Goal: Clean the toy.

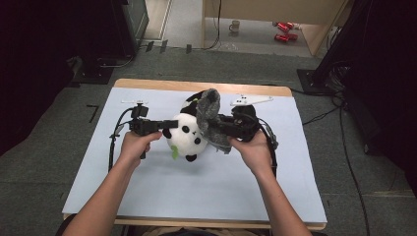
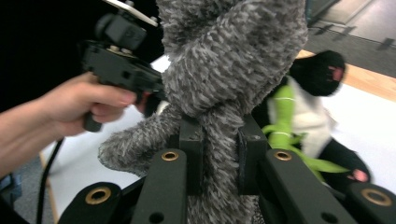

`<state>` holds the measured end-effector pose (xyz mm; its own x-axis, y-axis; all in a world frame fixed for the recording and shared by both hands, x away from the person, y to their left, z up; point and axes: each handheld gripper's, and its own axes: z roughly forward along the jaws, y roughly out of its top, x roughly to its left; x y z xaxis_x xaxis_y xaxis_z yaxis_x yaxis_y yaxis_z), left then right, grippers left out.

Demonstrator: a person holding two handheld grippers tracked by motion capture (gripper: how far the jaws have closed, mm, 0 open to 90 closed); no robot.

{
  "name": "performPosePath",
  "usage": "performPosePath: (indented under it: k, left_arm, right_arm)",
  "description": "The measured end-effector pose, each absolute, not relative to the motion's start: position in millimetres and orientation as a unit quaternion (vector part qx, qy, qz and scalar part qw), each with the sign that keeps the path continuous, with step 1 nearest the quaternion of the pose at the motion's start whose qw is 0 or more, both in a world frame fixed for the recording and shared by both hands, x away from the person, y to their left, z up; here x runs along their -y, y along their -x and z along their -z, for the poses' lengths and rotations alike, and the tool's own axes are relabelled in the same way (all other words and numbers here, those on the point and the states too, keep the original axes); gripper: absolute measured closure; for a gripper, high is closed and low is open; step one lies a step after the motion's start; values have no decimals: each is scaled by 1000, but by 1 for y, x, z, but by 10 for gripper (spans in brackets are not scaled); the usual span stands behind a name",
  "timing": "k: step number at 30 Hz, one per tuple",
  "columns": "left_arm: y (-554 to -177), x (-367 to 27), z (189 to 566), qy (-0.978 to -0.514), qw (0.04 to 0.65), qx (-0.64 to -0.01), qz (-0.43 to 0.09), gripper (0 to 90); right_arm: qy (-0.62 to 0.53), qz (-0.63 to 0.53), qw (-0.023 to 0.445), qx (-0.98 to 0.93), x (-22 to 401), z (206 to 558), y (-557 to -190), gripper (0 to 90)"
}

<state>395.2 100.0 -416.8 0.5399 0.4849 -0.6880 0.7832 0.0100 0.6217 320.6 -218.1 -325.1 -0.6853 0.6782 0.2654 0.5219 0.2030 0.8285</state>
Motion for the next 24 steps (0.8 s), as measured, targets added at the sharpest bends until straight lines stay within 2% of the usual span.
performPosePath:
  k: [2, 8, 24]
  left_arm:
    - [-393, -98, 417, -693, 540, -461, 124, 785]
    - [-392, -97, 422, -687, 545, -463, 128, 782]
    - [-390, -94, 419, -685, 542, -471, 127, 778]
  right_arm:
    - [-383, -500, 75, -773, 211, 323, -319, 772]
    - [-363, -501, 61, -783, 190, 324, -312, 772]
    - [-331, -467, 10, -820, 133, 371, -296, 773]
